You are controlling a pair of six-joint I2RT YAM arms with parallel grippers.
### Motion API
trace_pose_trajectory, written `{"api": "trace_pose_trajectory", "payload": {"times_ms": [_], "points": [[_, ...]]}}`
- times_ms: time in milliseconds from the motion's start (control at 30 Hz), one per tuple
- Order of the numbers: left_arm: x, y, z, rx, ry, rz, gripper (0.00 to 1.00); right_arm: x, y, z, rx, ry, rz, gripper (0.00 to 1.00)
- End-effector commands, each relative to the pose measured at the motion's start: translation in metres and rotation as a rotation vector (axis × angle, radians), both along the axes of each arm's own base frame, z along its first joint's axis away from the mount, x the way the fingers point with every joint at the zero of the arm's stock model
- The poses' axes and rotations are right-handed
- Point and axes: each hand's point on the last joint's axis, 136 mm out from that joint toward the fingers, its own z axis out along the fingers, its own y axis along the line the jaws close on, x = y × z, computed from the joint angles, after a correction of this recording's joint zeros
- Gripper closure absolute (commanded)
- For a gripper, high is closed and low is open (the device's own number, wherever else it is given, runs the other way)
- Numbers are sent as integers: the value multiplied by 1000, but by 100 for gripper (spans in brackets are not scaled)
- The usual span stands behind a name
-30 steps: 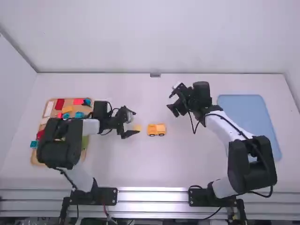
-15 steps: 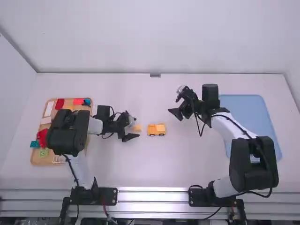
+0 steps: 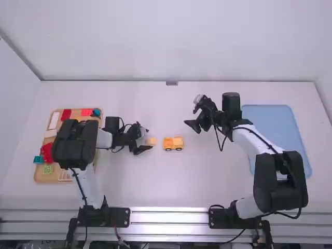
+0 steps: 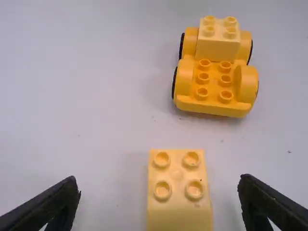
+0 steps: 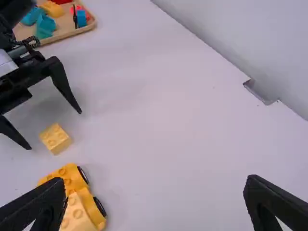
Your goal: Assemble lego blocks to make yellow taxi
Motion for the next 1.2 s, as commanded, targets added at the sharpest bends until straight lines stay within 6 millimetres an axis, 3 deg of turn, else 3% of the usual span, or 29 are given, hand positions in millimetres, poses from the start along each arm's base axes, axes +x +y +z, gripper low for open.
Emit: {"api": "trace_pose_trajectory", "payload": {"times_ms": [0,433,967,1067,1167], "points": [[-6,-4,-6,-50,32,-26,13,-3,1,13,15,-28,7,2],[-10,-7,-13,-80,40,-66,16,-3,1,13,15,-28,7,2],[-14,-5,-20,-49,-10,-57,49,0,2,17,10,-65,15,2],[-11,-5,-18,-60,4,-40,69,0,2,17,10,-67,16,2],[-8,-5,-15,-72,13,-24,70,0,1,17,7,-66,12,2]]}}
